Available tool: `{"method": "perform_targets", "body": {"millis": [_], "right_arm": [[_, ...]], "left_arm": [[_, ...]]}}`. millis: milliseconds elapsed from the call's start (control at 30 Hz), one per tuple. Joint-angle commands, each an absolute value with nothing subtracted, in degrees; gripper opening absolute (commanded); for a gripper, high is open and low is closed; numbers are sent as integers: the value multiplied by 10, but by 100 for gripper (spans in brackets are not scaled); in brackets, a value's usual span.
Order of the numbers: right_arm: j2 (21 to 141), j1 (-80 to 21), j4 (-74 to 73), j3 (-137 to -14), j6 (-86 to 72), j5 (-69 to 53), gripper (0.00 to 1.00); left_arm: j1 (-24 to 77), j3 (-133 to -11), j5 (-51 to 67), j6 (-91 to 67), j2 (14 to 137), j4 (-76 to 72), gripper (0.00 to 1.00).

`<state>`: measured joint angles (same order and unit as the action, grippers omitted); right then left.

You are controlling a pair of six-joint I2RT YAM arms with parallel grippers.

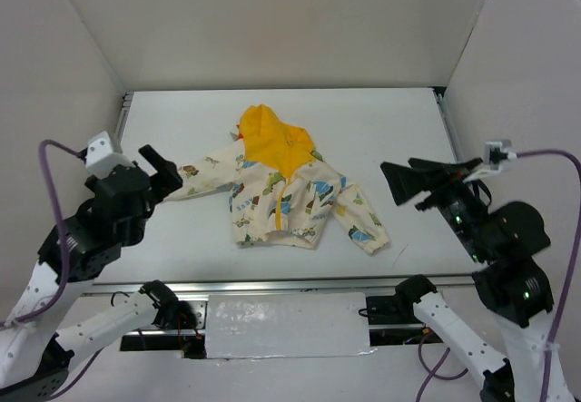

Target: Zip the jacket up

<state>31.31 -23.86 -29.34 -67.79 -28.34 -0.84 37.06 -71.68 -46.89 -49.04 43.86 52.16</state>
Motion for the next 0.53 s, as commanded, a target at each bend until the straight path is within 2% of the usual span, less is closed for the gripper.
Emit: {"method": "perform_targets", "body": {"millis": [0, 233, 500], "right_arm": [[263, -242, -384, -652, -294, -1, 100], [204, -242, -532, -714, -270, 70, 100], [183, -242, -532, -686, -271, 105, 100]], "left_arm": [[367, -726, -565, -444, 387, 576, 99], [368, -698, -542, -417, 292, 598, 99], [368, -678, -526, -425, 286, 618, 99]]}}
